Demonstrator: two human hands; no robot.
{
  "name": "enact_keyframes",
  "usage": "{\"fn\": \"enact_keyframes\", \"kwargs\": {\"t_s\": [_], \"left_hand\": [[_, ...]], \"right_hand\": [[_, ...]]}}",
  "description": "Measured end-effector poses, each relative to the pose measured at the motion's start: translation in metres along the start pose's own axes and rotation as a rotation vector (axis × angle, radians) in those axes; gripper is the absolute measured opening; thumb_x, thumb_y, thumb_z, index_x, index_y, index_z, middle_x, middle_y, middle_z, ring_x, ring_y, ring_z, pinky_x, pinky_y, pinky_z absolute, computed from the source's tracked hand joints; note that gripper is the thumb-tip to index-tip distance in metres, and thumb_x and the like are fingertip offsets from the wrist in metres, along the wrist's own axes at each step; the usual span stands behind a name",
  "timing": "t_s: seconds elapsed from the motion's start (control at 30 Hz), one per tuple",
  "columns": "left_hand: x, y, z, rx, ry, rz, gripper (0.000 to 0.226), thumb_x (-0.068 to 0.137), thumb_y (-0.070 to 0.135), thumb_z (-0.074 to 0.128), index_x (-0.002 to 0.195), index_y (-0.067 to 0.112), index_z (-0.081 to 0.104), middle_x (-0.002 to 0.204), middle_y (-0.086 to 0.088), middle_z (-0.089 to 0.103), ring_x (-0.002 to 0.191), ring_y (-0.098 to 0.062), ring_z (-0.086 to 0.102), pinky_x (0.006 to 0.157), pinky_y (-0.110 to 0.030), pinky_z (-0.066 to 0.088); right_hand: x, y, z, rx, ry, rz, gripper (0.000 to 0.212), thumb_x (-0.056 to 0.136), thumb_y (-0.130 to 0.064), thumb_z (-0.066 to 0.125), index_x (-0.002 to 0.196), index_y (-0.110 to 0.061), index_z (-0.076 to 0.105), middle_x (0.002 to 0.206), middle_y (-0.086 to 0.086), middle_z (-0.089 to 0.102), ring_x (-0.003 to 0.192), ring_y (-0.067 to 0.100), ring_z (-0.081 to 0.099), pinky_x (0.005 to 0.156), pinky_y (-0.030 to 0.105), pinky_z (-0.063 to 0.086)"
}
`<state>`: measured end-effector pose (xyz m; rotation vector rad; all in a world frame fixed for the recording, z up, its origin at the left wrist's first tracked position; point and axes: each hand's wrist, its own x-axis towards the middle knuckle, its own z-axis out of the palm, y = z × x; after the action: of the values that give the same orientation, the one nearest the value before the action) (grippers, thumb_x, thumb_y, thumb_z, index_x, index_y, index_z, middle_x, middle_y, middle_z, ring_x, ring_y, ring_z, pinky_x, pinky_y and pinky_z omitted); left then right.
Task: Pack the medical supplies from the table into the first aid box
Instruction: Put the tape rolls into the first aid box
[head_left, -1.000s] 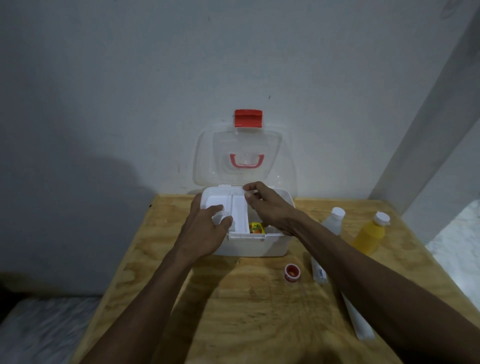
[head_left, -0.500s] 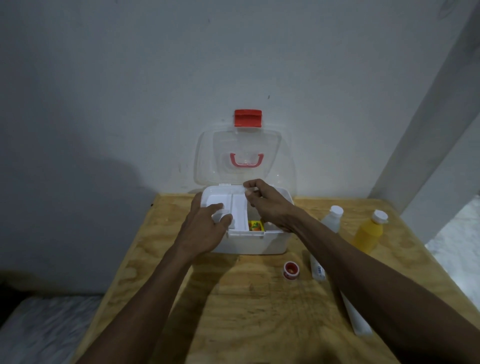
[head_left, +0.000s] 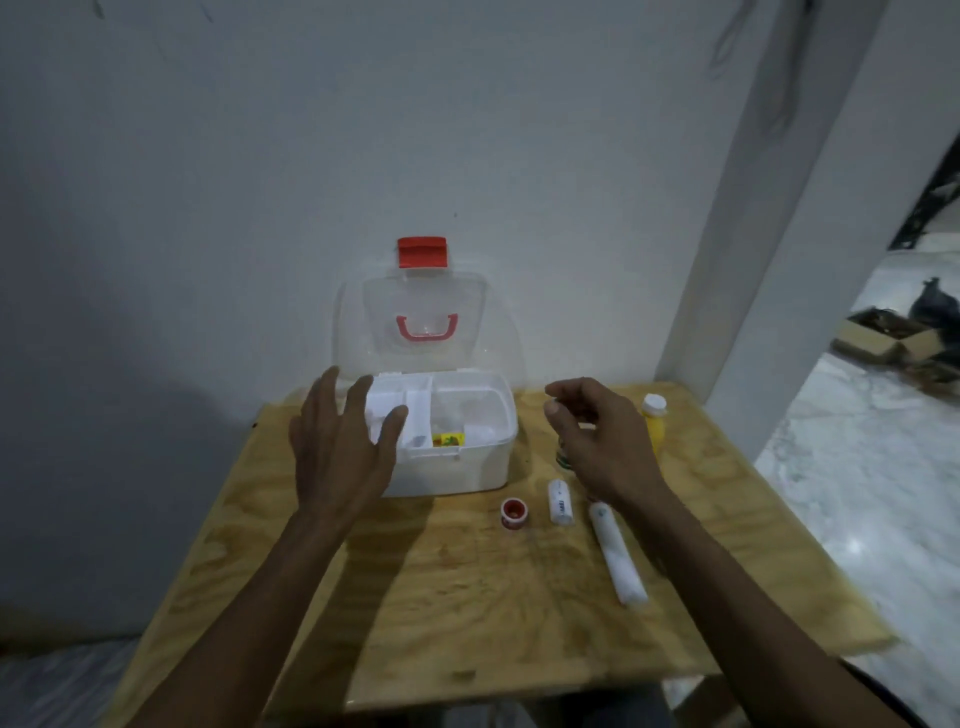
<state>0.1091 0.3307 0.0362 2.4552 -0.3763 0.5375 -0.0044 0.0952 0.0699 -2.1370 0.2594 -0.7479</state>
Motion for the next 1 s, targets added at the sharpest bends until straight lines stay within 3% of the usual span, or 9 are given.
{"fn": "enact_keyframes", "kwargs": {"t_s": [0.07, 0.13, 0.23, 0.33, 0.5, 0.63, 1.0], "left_hand": [[-0.019, 0.019, -0.004, -0.109, 0.189, 0.068, 0.049, 0.090, 0.047, 0.051, 0.126, 0.014, 0.058, 0.135, -0.014, 0.050, 0.124, -0.031, 0.045, 0.102, -0.049, 0.042], [-0.043, 0.038, -0.001, -0.203, 0.253, 0.122, 0.041, 0.088, 0.039, 0.058, 0.119, 0.011, 0.062, 0.122, -0.013, 0.056, 0.114, -0.028, 0.050, 0.095, -0.042, 0.047], [-0.077, 0.057, 0.016, -0.339, 0.134, 0.136, 0.033, 0.087, 0.035, 0.061, 0.113, 0.015, 0.064, 0.113, -0.006, 0.060, 0.108, -0.022, 0.056, 0.090, -0.037, 0.050], [-0.100, 0.064, 0.042, -0.403, -0.057, 0.037, 0.031, 0.087, 0.037, 0.063, 0.115, 0.023, 0.064, 0.118, -0.001, 0.061, 0.112, -0.021, 0.056, 0.094, -0.039, 0.050], [-0.114, 0.072, 0.072, -0.287, -0.168, -0.034, 0.030, 0.088, 0.056, 0.051, 0.104, 0.035, 0.065, 0.108, 0.011, 0.065, 0.103, -0.014, 0.059, 0.087, -0.045, 0.050], [-0.114, 0.076, 0.081, -0.151, -0.165, -0.021, 0.023, 0.089, 0.053, 0.050, 0.096, 0.038, 0.066, 0.103, 0.017, 0.065, 0.101, -0.010, 0.056, 0.087, -0.042, 0.047], [-0.113, 0.074, 0.082, -0.095, -0.167, -0.012, 0.020, 0.087, 0.044, 0.062, 0.099, 0.033, 0.074, 0.101, 0.011, 0.070, 0.097, -0.015, 0.056, 0.087, -0.039, 0.045]], "right_hand": [[-0.017, 0.014, -0.012, -0.045, 0.092, 0.041, 0.013, 0.090, -0.020, 0.063, 0.102, -0.020, 0.068, 0.087, -0.016, 0.067, 0.082, -0.012, 0.060, 0.071, 0.005, 0.043], [-0.030, 0.029, -0.019, -0.105, 0.173, 0.086, 0.014, 0.090, -0.018, 0.064, 0.102, -0.017, 0.070, 0.089, -0.009, 0.069, 0.080, -0.004, 0.061, 0.074, 0.015, 0.045], [-0.046, 0.052, -0.019, -0.195, 0.203, 0.192, 0.018, 0.088, -0.018, 0.065, 0.104, -0.012, 0.071, 0.097, 0.003, 0.072, 0.092, 0.019, 0.064, 0.081, 0.028, 0.046], [-0.054, 0.061, -0.008, -0.317, 0.193, 0.300, 0.024, 0.084, -0.030, 0.066, 0.106, -0.021, 0.071, 0.099, 0.005, 0.072, 0.102, 0.030, 0.061, 0.088, 0.040, 0.048], [-0.059, 0.060, 0.008, -0.499, 0.166, 0.395, 0.024, 0.086, -0.041, 0.060, 0.102, -0.027, 0.071, 0.099, 0.004, 0.070, 0.111, 0.029, 0.049, 0.095, 0.042, 0.030], [-0.058, 0.068, 0.014, -0.551, 0.167, 0.411, 0.024, 0.083, -0.046, 0.059, 0.095, -0.030, 0.071, 0.095, -0.001, 0.070, 0.110, 0.025, 0.048, 0.095, 0.041, 0.026], [-0.061, 0.076, 0.017, -0.575, 0.179, 0.347, 0.020, 0.084, -0.045, 0.063, 0.096, -0.034, 0.075, 0.095, 0.000, 0.071, 0.112, 0.022, 0.049, 0.103, 0.044, 0.021]]}}
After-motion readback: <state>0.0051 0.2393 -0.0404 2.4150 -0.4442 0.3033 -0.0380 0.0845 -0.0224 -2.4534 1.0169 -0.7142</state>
